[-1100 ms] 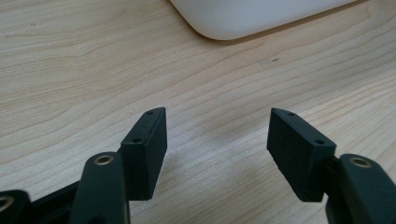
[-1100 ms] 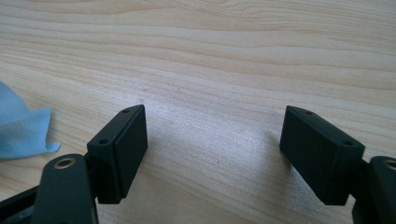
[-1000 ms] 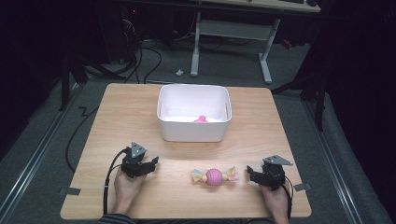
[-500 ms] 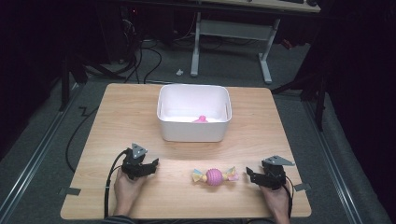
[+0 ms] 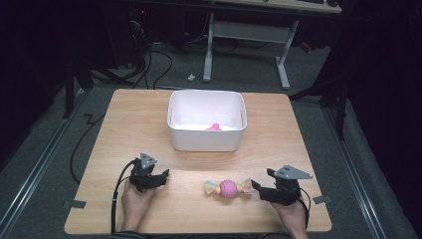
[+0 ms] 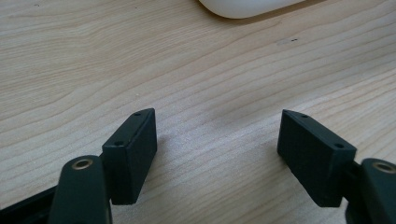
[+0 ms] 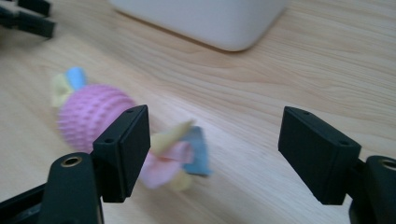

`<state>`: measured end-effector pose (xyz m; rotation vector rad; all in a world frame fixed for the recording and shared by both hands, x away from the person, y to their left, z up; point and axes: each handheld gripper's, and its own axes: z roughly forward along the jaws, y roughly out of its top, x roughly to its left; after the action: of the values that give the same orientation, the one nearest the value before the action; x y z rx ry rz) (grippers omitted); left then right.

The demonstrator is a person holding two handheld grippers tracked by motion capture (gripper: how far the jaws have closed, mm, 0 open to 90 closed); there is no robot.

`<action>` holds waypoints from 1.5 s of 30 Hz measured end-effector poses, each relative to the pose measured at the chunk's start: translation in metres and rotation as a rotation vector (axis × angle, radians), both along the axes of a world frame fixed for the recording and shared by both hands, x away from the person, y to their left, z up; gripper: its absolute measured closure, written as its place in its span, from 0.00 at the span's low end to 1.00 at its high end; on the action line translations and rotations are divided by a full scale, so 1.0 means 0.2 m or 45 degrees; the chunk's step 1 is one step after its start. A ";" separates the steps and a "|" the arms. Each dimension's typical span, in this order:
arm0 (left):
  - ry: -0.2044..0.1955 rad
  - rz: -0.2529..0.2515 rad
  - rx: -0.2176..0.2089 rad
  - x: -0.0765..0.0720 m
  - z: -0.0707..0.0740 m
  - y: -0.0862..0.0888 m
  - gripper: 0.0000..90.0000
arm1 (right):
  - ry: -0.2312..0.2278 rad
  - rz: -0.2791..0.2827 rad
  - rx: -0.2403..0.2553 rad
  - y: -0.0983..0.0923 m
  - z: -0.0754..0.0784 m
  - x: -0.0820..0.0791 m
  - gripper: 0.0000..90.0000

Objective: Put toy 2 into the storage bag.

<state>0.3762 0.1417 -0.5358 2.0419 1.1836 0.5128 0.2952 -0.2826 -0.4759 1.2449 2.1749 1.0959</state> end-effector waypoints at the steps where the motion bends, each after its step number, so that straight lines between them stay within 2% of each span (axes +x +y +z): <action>1: 0.000 0.000 -0.001 0.00 0.00 0.00 0.32 | 0.005 0.022 -0.003 0.02 0.01 0.00 0.28; 11: 0.001 -0.001 0.000 0.00 0.00 0.00 0.32 | 0.027 0.225 -0.040 0.23 0.04 0.00 0.28; 20: 0.001 -0.002 -0.001 0.00 0.00 0.00 0.31 | 0.102 0.331 -0.108 0.37 -0.03 0.05 0.26; 23: 0.001 -0.003 0.000 0.00 0.00 0.00 0.31 | 0.134 0.340 -0.131 0.39 -0.06 0.06 0.25; 30: 0.004 -0.010 0.002 0.00 0.00 0.00 0.30 | 0.168 0.357 -0.160 0.42 -0.10 0.09 0.26; 38: 0.005 -0.011 0.002 0.00 0.00 0.00 0.30 | 0.196 0.363 -0.194 0.45 -0.14 0.11 0.30; 45: 0.005 -0.011 0.002 0.00 0.00 0.00 0.30 | 0.190 0.364 -0.212 0.45 -0.15 0.11 0.32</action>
<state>0.3762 0.1415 -0.5358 2.0489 1.1763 0.5060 0.3168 -0.1933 -0.5068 0.9931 2.5595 0.9252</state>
